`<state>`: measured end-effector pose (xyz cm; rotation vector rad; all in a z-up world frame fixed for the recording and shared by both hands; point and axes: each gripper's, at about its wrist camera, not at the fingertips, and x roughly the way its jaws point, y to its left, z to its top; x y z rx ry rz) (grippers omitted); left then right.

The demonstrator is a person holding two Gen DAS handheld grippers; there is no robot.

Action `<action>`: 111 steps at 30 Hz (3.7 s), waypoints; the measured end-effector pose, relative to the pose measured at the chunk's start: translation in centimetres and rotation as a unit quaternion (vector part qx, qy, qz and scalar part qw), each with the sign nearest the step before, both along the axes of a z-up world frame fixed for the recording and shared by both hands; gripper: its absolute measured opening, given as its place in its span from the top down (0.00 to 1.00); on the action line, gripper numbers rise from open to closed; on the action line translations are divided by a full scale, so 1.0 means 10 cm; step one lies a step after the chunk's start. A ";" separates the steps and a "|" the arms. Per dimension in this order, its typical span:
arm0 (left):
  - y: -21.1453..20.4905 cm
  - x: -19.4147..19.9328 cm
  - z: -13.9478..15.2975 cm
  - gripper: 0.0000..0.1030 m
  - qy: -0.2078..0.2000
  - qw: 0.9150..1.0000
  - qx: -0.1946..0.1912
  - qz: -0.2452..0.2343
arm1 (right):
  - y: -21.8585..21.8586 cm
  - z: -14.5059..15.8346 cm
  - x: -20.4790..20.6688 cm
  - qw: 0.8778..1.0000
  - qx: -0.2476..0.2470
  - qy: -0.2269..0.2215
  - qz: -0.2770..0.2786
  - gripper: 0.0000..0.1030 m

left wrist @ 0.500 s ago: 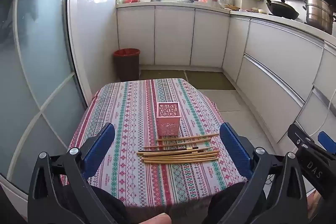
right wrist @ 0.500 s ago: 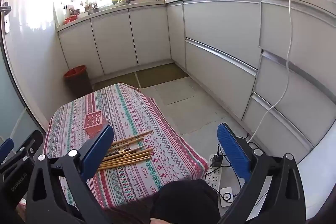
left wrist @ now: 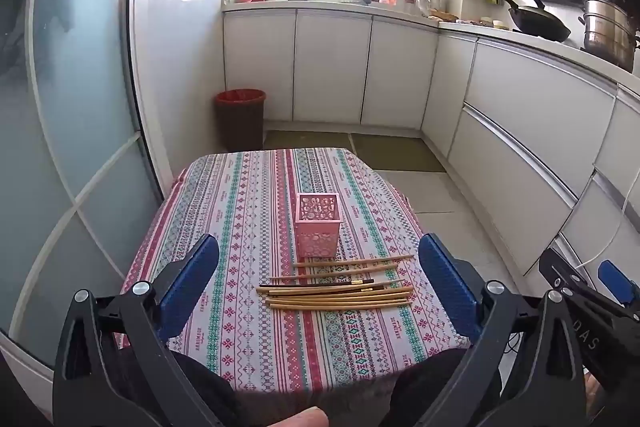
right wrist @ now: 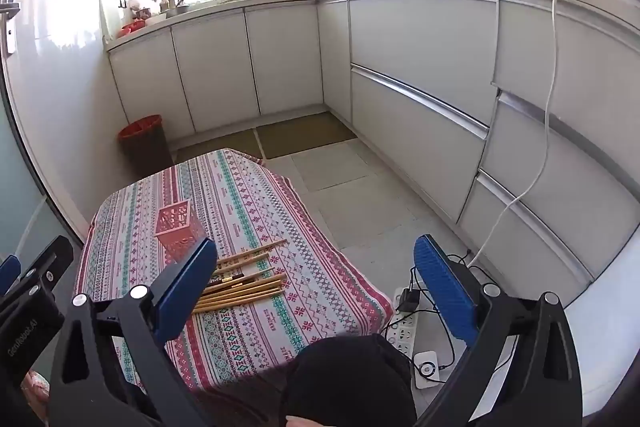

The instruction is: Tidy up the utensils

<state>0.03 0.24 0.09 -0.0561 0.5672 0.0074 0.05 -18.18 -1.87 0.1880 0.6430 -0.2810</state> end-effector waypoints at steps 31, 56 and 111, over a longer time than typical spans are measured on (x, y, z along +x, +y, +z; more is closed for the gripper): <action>0.01 0.03 -0.02 0.07 0.014 1.000 -0.016 0.009 | -0.01 -0.02 -0.02 1.000 0.006 0.005 0.002 0.07; 0.03 0.08 -0.12 0.07 0.024 0.999 -0.017 0.015 | -0.01 -0.08 0.03 1.000 0.010 0.019 0.003 0.07; -1.79 2.73 -2.03 0.10 0.390 0.859 0.160 -0.290 | -1.23 -1.67 0.80 0.936 0.299 0.156 -0.099 0.07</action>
